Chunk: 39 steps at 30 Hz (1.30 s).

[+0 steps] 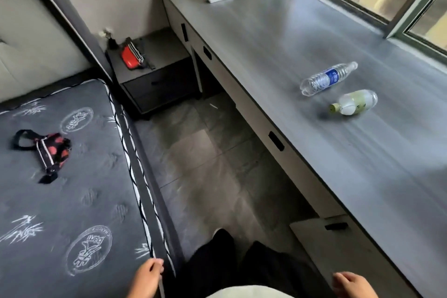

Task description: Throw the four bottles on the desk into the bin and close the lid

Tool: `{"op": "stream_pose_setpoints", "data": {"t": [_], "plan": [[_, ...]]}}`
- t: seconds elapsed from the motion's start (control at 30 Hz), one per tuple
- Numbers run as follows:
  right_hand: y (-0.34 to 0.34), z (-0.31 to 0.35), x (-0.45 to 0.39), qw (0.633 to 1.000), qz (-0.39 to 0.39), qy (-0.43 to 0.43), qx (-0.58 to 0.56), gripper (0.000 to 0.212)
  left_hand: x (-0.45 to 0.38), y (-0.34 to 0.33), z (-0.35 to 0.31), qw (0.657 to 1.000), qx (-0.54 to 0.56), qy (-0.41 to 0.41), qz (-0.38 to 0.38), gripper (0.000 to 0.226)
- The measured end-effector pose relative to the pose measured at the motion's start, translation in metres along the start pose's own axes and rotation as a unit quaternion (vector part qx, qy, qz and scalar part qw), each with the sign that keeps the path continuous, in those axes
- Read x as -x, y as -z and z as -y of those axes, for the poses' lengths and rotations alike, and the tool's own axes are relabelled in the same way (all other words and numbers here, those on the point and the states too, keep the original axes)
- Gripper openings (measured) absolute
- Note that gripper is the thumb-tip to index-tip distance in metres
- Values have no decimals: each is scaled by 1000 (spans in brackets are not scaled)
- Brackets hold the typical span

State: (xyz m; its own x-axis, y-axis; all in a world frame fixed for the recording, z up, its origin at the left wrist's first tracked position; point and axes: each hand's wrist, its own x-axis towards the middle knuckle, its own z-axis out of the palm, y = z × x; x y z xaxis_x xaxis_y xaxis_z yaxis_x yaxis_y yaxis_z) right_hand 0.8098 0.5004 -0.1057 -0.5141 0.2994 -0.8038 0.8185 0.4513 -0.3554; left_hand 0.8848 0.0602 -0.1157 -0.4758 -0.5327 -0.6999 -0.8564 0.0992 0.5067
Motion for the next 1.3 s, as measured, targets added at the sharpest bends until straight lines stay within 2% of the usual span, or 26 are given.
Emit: {"op": "stream_pose_setpoints", "data": {"t": [0.1,0.23,0.4,0.67,0.77,0.9,0.97,1.1,1.3], "plan": [[-11,15,13,998,-48,-25,-28,15,-37,3,-50,999,-17,-30,18,25],[-11,36,13,995,-57,-50,-65,17,-67,-5,-111,994,-70,-64,45,30],[10,105,-16,991,-80,8,-111,16,-94,-35,-198,979,-133,-115,99,34],[85,261,-50,954,-94,167,-231,18,-98,-124,-390,924,-210,-278,158,15],[110,298,-65,946,-123,176,-241,19,-90,-165,-454,898,-222,-340,171,18],[135,324,-91,936,-182,141,-267,25,-78,-232,-526,864,-246,-402,175,23],[144,328,-106,930,-219,113,-273,28,-75,-265,-554,849,-253,-428,181,30],[153,329,-126,917,-271,62,-287,37,-71,-320,-591,809,-313,-461,188,57],[155,330,-145,913,-284,18,-293,50,-70,-368,-598,749,-437,-464,182,93]]}}
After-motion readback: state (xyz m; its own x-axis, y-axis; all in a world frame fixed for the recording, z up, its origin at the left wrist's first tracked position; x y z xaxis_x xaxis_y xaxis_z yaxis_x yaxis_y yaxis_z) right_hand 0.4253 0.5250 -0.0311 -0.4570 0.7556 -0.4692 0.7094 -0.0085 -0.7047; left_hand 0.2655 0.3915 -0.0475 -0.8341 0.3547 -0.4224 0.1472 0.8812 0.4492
